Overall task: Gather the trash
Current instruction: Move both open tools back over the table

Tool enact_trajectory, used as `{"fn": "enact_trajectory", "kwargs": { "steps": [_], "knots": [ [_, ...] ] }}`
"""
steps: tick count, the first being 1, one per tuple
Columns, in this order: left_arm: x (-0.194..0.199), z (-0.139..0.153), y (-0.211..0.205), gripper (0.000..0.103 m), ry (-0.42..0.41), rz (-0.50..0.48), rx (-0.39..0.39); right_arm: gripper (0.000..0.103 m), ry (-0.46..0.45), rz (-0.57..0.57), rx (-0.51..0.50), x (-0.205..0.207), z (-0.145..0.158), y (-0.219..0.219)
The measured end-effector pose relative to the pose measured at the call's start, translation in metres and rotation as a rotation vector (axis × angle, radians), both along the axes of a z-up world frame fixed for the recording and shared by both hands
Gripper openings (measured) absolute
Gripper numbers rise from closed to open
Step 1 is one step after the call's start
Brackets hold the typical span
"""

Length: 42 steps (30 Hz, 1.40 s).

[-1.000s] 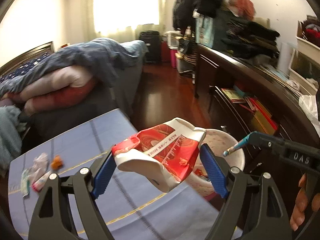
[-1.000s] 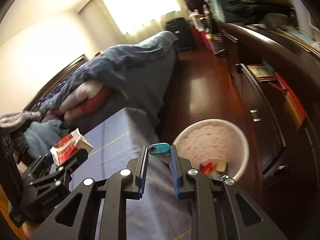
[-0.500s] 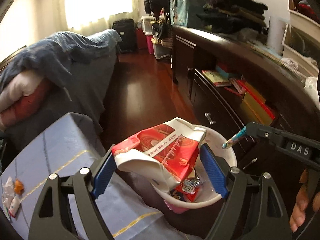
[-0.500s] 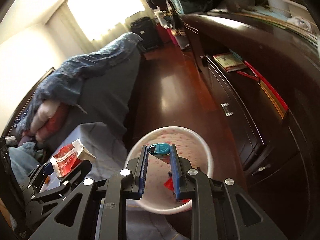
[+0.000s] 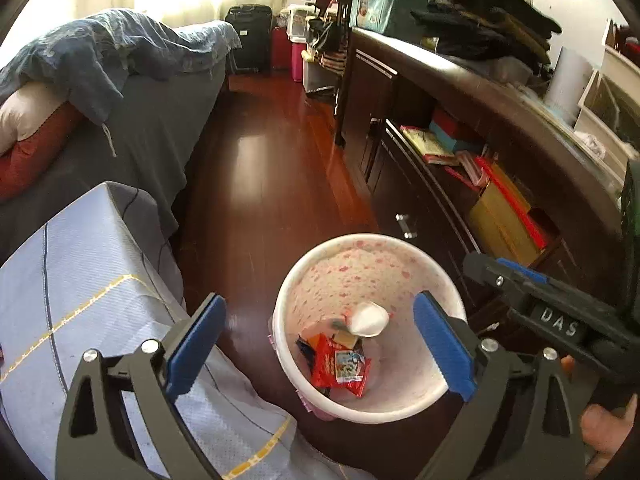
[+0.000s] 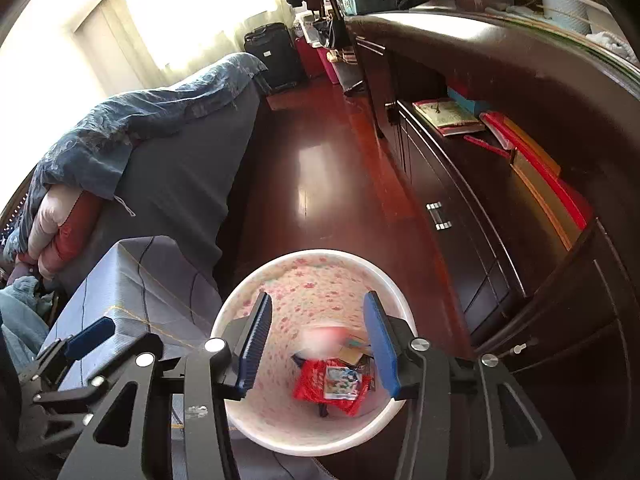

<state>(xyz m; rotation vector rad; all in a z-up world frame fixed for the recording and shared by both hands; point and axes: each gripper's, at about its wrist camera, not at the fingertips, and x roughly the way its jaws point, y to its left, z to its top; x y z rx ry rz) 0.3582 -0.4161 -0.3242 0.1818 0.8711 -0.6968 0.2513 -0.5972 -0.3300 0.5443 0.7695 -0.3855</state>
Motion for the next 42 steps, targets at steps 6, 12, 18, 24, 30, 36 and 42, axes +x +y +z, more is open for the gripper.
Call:
{"fn": "enact_trajectory", "kwargs": {
  "steps": [6, 12, 18, 24, 30, 36, 42],
  "knots": [
    [-0.009, 0.02, 0.036, 0.096, -0.008, 0.041, -0.046, 0.061, -0.022, 0.001, -0.032, -0.008, 0.018, 0.019],
    [-0.012, 0.034, 0.127, 0.098, -0.018, 0.242, -0.038, 0.069, -0.061, 0.165, -0.083, 0.001, 0.045, 0.092],
    [-0.014, 0.041, 0.237, 0.099, -0.045, 0.487, -0.009, 0.077, -0.082, 0.383, -0.127, 0.017, 0.064, 0.181],
    [-0.01, 0.034, 0.324, 0.099, -0.052, 0.73, 0.069, 0.081, -0.075, 0.547, -0.175, 0.025, 0.069, 0.259],
    [0.016, 0.001, 0.37, 0.099, 0.045, 0.868, 0.085, 0.081, -0.067, 0.638, -0.194, 0.03, 0.068, 0.307],
    [0.046, -0.013, 0.359, 0.099, 0.036, 0.854, 0.126, 0.081, -0.062, 0.665, -0.196, 0.037, 0.067, 0.324],
    [0.069, -0.023, 0.36, 0.099, 0.053, 0.899, 0.145, 0.081, -0.056, 0.669, -0.2, 0.048, 0.066, 0.331]
  ]
}}
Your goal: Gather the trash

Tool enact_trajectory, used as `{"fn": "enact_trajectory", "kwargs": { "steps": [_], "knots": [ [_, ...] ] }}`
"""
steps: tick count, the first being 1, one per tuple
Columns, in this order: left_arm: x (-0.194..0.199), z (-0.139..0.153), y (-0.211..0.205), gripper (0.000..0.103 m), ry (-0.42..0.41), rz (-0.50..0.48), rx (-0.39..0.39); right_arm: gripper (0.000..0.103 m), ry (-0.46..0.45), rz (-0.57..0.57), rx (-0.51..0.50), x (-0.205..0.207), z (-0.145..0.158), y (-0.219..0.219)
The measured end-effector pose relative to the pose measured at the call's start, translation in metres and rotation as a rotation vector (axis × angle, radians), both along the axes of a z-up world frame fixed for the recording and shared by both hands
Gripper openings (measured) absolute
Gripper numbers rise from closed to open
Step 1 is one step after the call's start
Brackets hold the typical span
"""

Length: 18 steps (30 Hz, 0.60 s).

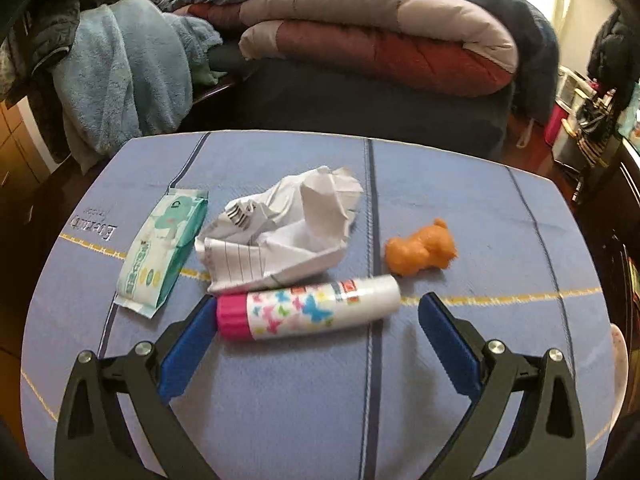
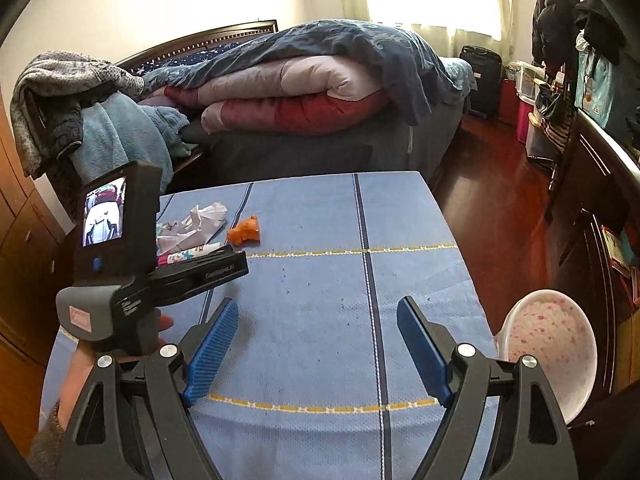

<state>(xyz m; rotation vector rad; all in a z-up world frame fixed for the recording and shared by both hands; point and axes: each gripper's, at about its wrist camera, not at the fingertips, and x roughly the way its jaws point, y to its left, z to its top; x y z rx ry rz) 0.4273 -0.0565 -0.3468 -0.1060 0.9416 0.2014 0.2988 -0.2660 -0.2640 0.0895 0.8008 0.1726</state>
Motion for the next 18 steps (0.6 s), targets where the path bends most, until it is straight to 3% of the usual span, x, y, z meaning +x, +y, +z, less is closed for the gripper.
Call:
{"fn": "enact_trajectory", "kwargs": {
  "steps": [3, 7, 14, 18],
  "knots": [
    [0.002, -0.005, 0.004, 0.099, 0.006, 0.014, -0.027, 0.081, 0.003, 0.002, -0.009, 0.006, -0.002, 0.003],
    [0.0, -0.006, 0.007, 0.088, -0.024, 0.005, -0.005, 0.081, 0.006, -0.003, -0.022, 0.013, -0.003, 0.008],
    [-0.026, -0.003, 0.029, 0.088, -0.028, -0.036, -0.054, 0.083, 0.029, 0.006, -0.015, 0.043, -0.01, 0.028],
    [-0.049, 0.001, 0.056, 0.088, -0.027, -0.024, -0.066, 0.083, 0.081, 0.032, -0.033, 0.075, -0.031, 0.052]
  ]
}}
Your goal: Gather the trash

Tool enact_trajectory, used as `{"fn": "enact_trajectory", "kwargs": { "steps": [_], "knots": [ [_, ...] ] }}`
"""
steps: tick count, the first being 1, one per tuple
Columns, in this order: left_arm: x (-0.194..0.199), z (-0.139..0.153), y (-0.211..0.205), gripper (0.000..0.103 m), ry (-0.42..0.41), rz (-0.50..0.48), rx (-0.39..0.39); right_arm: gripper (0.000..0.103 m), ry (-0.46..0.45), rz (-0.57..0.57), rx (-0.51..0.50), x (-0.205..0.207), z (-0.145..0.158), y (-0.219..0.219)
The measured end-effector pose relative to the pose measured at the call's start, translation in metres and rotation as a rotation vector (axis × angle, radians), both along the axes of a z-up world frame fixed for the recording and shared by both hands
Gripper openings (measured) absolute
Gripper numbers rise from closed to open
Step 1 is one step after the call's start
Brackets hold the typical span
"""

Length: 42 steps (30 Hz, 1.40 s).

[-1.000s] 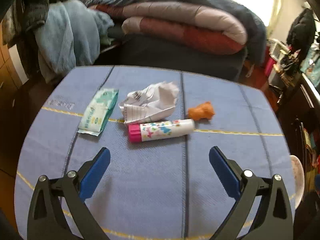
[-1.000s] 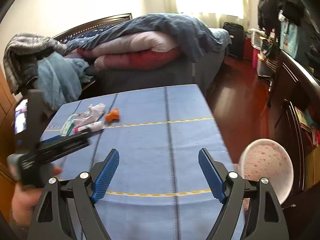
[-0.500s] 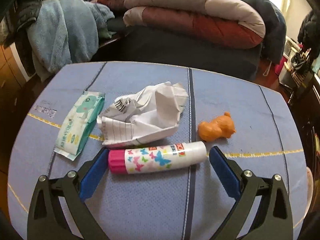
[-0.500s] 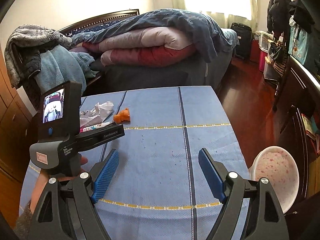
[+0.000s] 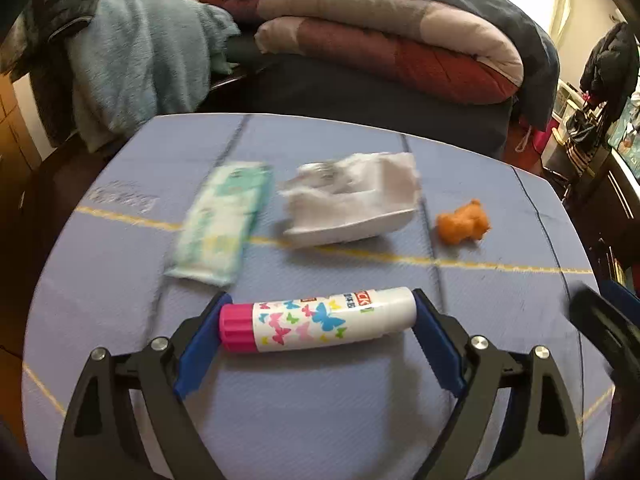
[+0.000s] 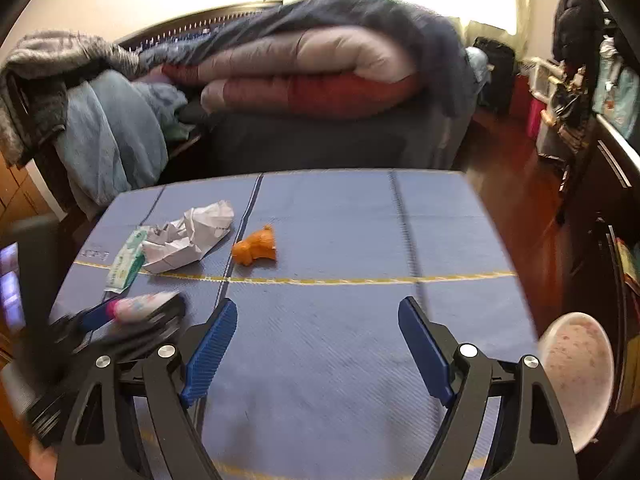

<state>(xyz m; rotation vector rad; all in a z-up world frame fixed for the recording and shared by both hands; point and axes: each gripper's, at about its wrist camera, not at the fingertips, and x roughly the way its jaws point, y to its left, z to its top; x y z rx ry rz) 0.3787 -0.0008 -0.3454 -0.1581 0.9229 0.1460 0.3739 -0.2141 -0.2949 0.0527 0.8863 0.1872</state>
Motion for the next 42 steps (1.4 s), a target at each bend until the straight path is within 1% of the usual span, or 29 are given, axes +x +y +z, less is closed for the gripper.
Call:
{"fn": "enact_trajectory", "kwargs": {
  "steps": [5, 7, 9, 12, 15, 17, 18, 19, 27, 35, 39, 42],
  "knots": [
    [-0.026, 0.01, 0.037, 0.088, -0.027, 0.056, 0.021, 0.083, 0.044, 0.022, -0.004, 0.031, -0.022, 0.027],
    [-0.03, 0.013, 0.047, 0.088, -0.036, 0.068, 0.023, 0.083, 0.063, 0.027, -0.009, 0.041, -0.029, 0.038],
    [-0.033, 0.015, 0.054, 0.089, -0.044, 0.076, 0.013, 0.083, 0.062, 0.025, -0.019, 0.045, -0.033, 0.044],
    [-0.034, 0.017, 0.062, 0.089, -0.051, 0.082, -0.009, 0.075, 0.067, 0.024, -0.038, 0.054, -0.039, 0.054],
    [-0.035, 0.017, 0.063, 0.089, -0.055, 0.081, -0.014, 0.067, 0.05, 0.016, -0.075, 0.059, -0.04, 0.061],
    [-0.034, 0.017, 0.063, 0.089, -0.057, 0.079, -0.017, 0.056, 0.045, 0.023, -0.086, 0.062, -0.039, 0.064],
    [-0.034, 0.017, 0.063, 0.089, -0.057, 0.08, -0.016, 0.046, 0.042, 0.03, -0.089, 0.062, -0.038, 0.065],
    [-0.034, 0.018, 0.063, 0.089, -0.059, 0.08, -0.017, 0.043, 0.045, 0.035, -0.091, 0.062, -0.037, 0.066],
    [-0.038, 0.022, 0.055, 0.089, -0.062, 0.067, -0.017, 0.043, 0.063, 0.025, -0.07, 0.046, -0.036, 0.058],
    [-0.051, 0.031, 0.037, 0.089, -0.067, 0.05, -0.016, 0.043, 0.075, -0.016, -0.04, 0.018, -0.032, 0.028],
    [-0.061, 0.039, 0.028, 0.089, -0.079, 0.042, -0.021, 0.043, 0.07, -0.038, -0.03, 0.0, -0.025, 0.01],
    [-0.068, 0.047, 0.018, 0.089, -0.09, 0.025, -0.011, 0.043, 0.054, -0.053, -0.02, -0.016, -0.017, -0.003]
  ]
}}
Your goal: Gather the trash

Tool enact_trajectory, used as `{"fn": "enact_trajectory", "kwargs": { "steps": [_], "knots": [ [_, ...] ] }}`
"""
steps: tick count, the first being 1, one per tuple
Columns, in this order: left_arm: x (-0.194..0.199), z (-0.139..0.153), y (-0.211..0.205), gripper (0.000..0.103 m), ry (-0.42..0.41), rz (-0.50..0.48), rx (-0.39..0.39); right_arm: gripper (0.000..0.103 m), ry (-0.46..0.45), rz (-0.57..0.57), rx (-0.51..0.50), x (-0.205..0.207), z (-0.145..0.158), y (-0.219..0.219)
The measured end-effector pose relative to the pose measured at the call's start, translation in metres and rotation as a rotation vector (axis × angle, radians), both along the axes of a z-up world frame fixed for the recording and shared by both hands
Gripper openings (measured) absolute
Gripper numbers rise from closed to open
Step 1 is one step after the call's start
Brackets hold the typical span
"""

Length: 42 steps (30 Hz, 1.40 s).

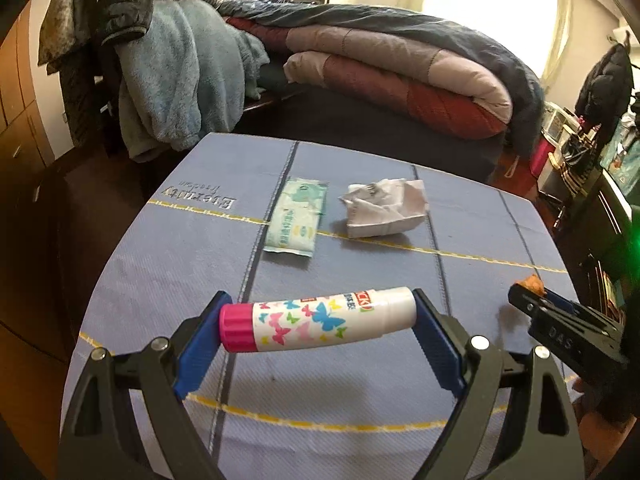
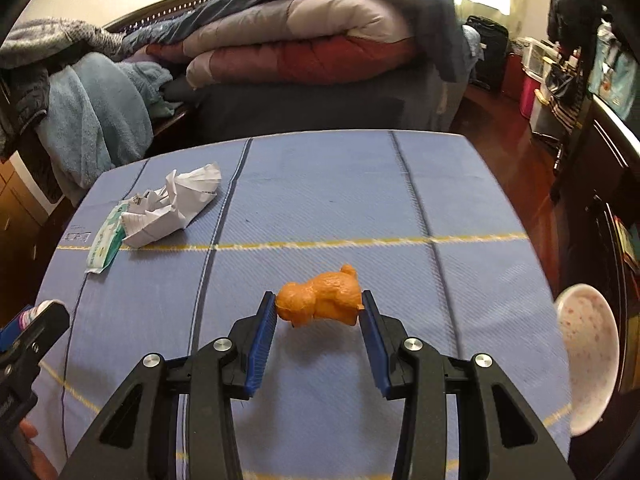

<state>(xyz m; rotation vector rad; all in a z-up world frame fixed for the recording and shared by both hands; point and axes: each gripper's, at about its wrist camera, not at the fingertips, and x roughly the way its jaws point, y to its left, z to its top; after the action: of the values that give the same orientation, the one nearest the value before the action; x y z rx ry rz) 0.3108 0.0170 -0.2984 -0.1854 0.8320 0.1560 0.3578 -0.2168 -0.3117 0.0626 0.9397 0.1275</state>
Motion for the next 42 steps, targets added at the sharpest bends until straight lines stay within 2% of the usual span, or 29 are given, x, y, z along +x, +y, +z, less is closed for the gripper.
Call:
{"fn": "enact_trajectory", "kwargs": {
  "steps": [6, 14, 20, 23, 24, 25, 27, 33, 35, 37, 38, 40, 42],
  "knots": [
    [-0.017, 0.023, -0.031, 0.089, -0.047, -0.06, 0.016, 0.043, -0.044, -0.037, 0.017, -0.037, 0.02, -0.029],
    [-0.036, 0.064, -0.092, 0.089, -0.139, -0.191, 0.047, 0.043, -0.134, -0.092, 0.032, -0.085, 0.051, -0.07],
    [-0.043, 0.078, -0.134, 0.089, -0.178, -0.273, 0.051, 0.043, -0.169, -0.133, 0.029, -0.107, 0.065, -0.104],
    [-0.044, 0.074, -0.142, 0.089, -0.162, -0.281, 0.05, 0.043, -0.15, -0.129, 0.022, -0.105, 0.058, -0.112],
    [-0.044, 0.071, -0.141, 0.089, -0.155, -0.279, 0.044, 0.052, -0.134, -0.117, 0.013, -0.103, 0.052, -0.111],
    [-0.045, 0.069, -0.141, 0.089, -0.146, -0.275, 0.038, 0.066, -0.124, -0.108, 0.014, -0.1, 0.044, -0.11],
    [-0.047, 0.066, -0.137, 0.089, -0.133, -0.261, 0.038, 0.074, -0.102, -0.099, 0.008, -0.096, 0.029, -0.103],
    [-0.046, 0.067, -0.11, 0.089, -0.122, -0.189, 0.059, 0.073, -0.042, -0.037, -0.039, -0.08, -0.011, -0.068],
    [-0.046, 0.069, -0.103, 0.089, -0.128, -0.172, 0.07, 0.07, -0.065, -0.033, -0.051, -0.083, -0.01, -0.062],
    [-0.046, 0.071, -0.098, 0.089, -0.131, -0.159, 0.074, 0.046, -0.061, -0.004, -0.038, -0.082, -0.008, -0.057],
    [-0.045, 0.071, -0.097, 0.089, -0.13, -0.158, 0.071, 0.042, -0.058, 0.007, -0.032, -0.082, -0.008, -0.056],
    [-0.046, 0.072, -0.095, 0.089, -0.13, -0.158, 0.065, 0.023, -0.052, 0.037, -0.038, -0.082, -0.006, -0.051],
    [-0.046, 0.072, -0.095, 0.089, -0.129, -0.162, 0.063, 0.017, -0.047, 0.051, -0.04, -0.08, -0.006, -0.046]
  ]
}}
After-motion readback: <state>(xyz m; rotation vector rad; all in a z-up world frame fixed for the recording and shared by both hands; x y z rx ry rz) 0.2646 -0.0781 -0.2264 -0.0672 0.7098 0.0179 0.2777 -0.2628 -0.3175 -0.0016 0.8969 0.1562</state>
